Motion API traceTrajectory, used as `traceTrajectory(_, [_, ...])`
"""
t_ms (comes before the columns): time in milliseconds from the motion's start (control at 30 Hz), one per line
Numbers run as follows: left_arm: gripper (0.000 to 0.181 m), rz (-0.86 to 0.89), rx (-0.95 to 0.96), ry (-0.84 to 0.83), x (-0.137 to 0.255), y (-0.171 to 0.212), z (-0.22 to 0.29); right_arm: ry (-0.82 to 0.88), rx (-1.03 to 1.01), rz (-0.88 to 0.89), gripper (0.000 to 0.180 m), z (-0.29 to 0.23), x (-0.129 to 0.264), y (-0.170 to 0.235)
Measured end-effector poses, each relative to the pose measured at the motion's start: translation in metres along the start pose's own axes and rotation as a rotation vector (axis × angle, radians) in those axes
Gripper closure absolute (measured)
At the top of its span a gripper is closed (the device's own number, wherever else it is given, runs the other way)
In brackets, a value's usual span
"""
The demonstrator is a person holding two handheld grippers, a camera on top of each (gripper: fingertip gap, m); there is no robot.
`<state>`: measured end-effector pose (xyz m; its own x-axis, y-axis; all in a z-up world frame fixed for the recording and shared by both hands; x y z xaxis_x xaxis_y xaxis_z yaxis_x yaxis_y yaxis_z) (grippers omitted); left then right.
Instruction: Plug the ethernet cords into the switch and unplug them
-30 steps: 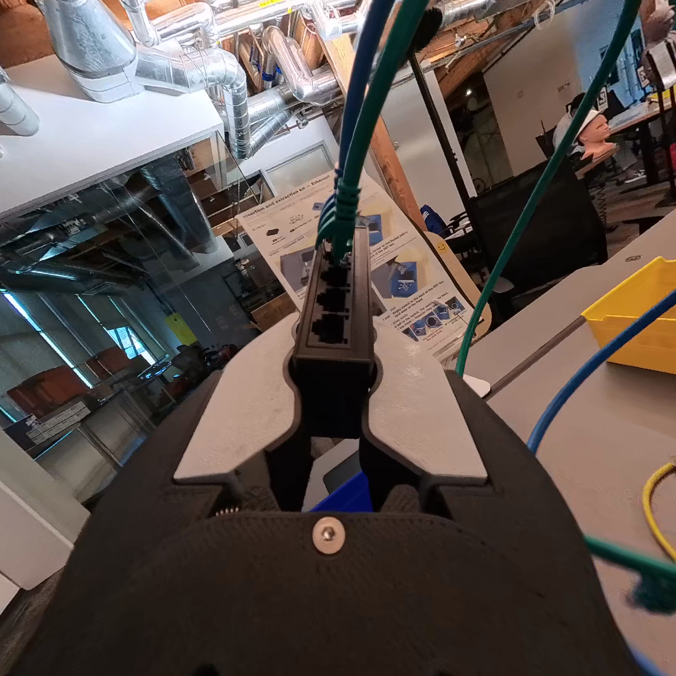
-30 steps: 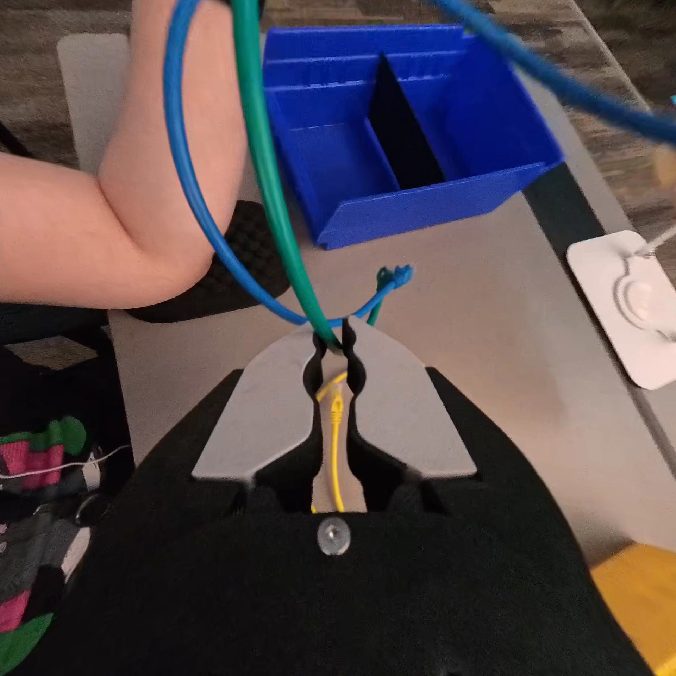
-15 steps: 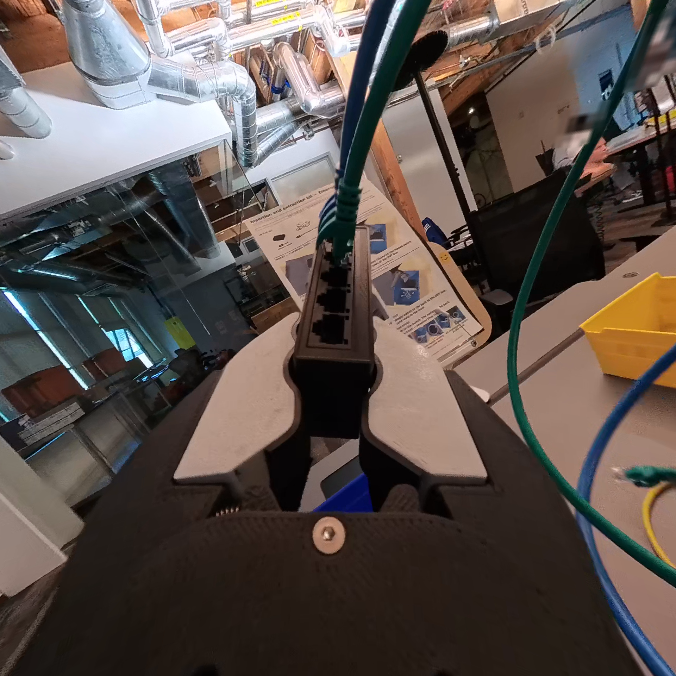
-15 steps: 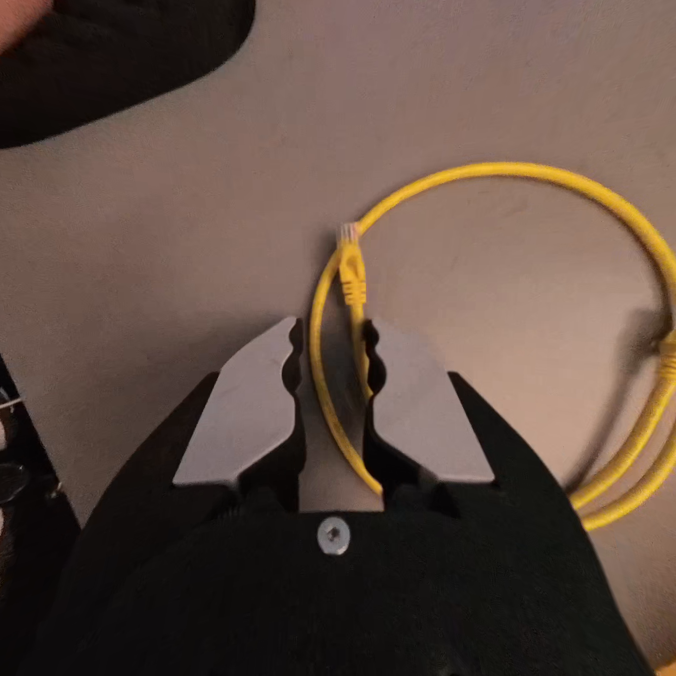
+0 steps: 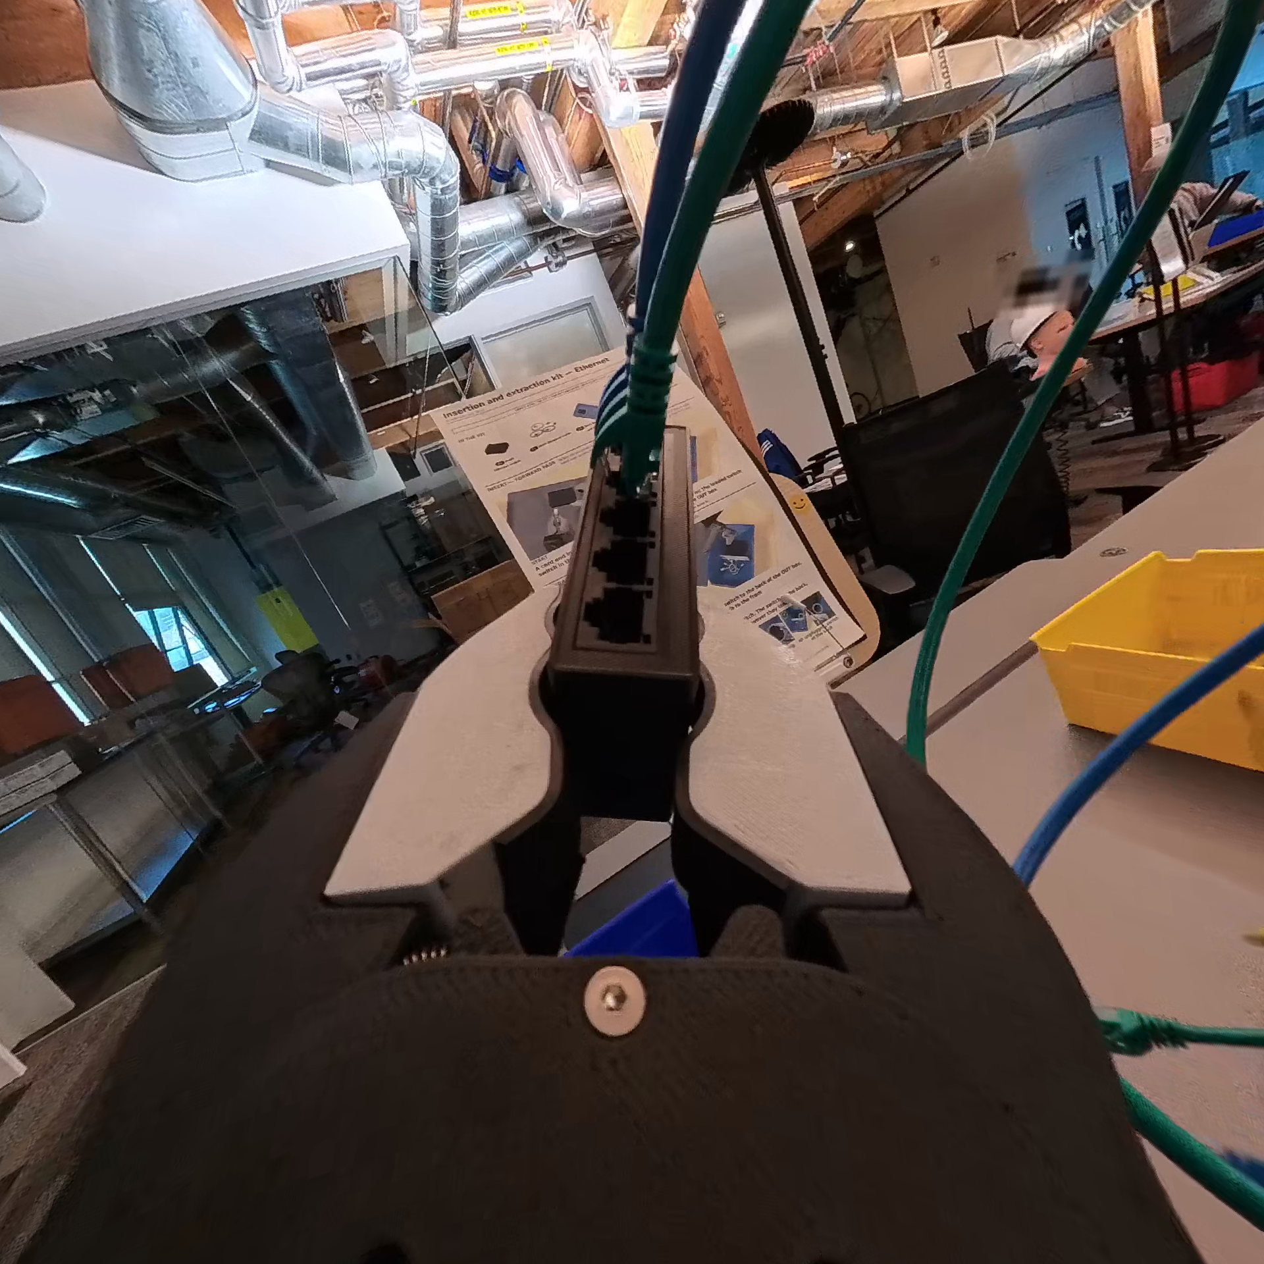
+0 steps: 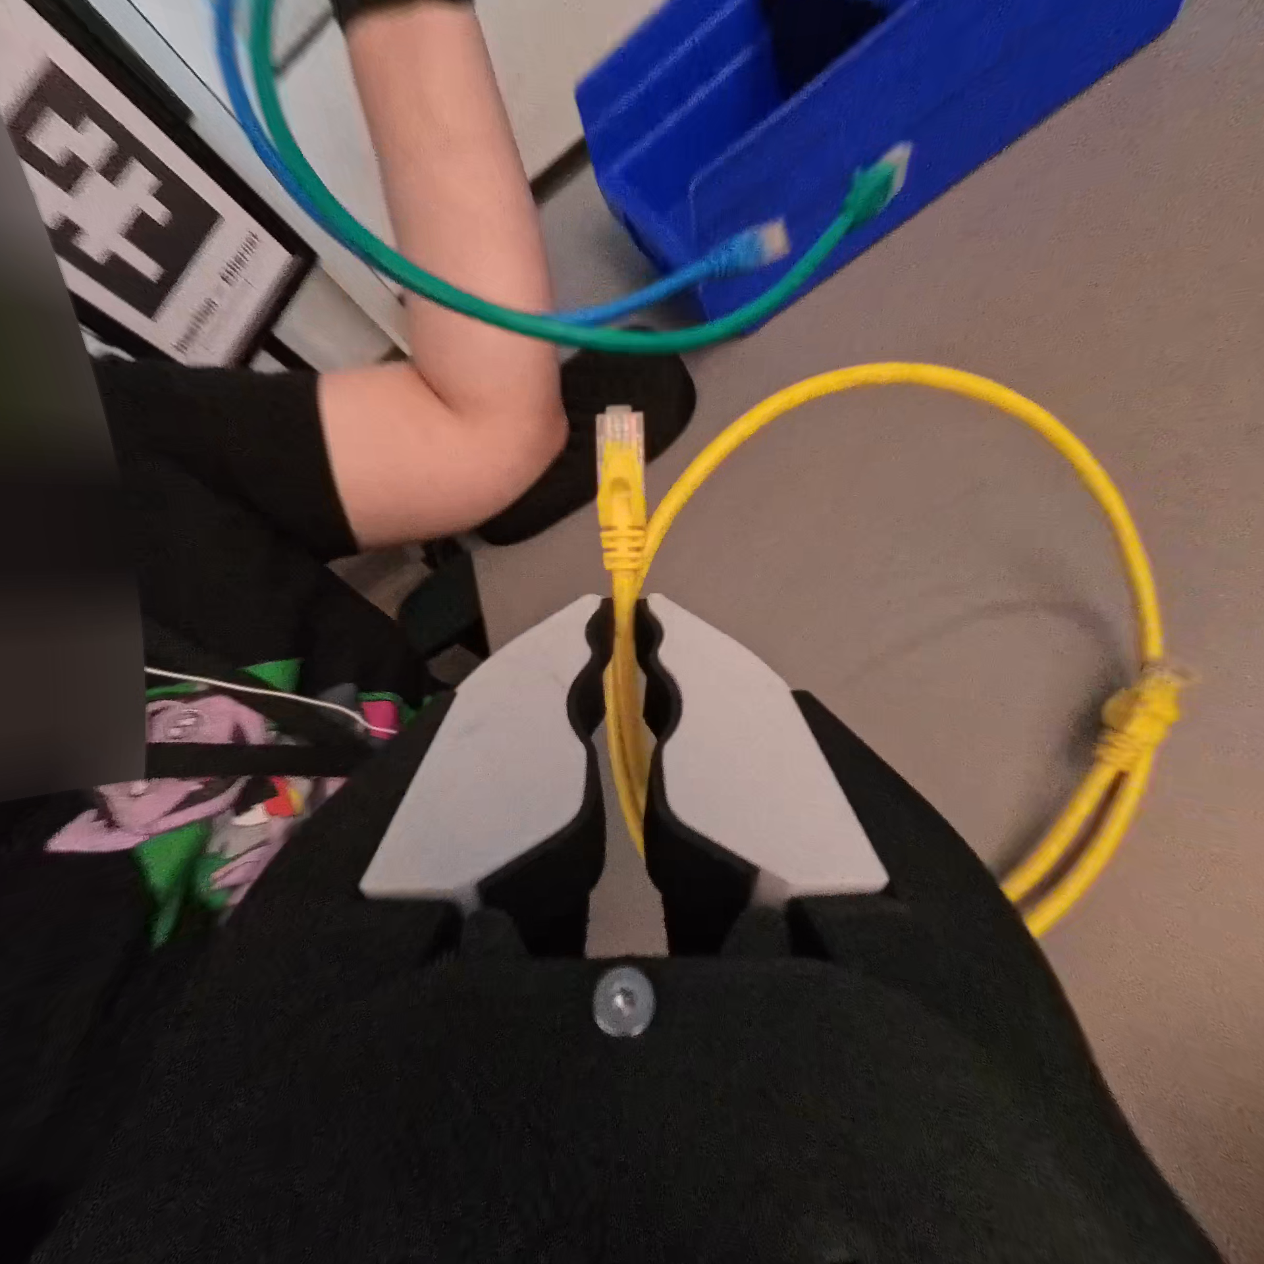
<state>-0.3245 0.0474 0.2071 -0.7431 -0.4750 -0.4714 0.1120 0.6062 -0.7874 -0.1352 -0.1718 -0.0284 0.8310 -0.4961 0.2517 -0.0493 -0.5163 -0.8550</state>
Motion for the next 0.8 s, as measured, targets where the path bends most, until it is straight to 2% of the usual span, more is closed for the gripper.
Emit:
traceTrajectory(100, [0.153, 0.015, 0.009, -0.005, 0.002, -0.003, -0.002, -0.065, -0.055, 0.155, 0.173, -0.018, 0.048, -0.051])
traceTrajectory(233, [0.153, 0.031, 0.033, 0.006, 0.004, -0.006, -0.001, -0.099, 0.032, 0.329, 0.173, -0.046, 0.122, -0.120])
traceTrajectory(367, [0.153, 0.021, 0.029, 0.006, 0.002, -0.004, 0.000, 0.114, 0.138, 0.253, 0.173, -0.021, 0.182, -0.146])
traceTrajectory(567, [0.153, -0.003, 0.007, 0.020, -0.004, 0.000, 0.006, 0.207, 0.094, -0.125, 0.173, 0.061, 0.235, -0.103])
traceTrajectory(700, [0.153, -0.026, -0.010, 0.029, -0.008, 0.004, 0.010, 0.216, 0.019, -0.261, 0.173, 0.101, 0.239, -0.079])
traceTrajectory(800, [0.153, -0.037, -0.019, 0.041, -0.012, 0.006, 0.015, 0.234, 0.001, -0.457, 0.173, 0.124, 0.233, -0.053])
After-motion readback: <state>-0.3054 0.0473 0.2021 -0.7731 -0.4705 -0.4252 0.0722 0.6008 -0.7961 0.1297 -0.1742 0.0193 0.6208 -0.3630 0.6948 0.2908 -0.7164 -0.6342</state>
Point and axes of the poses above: each gripper's, where its closed fingertips meet, x back along the fingers, y out of its underside, z = x × y across the jaws, the point moved 1 cm from there along x, back along the fingers, and after that the axes turned 14 degrees about z, right-handed, at the moved point
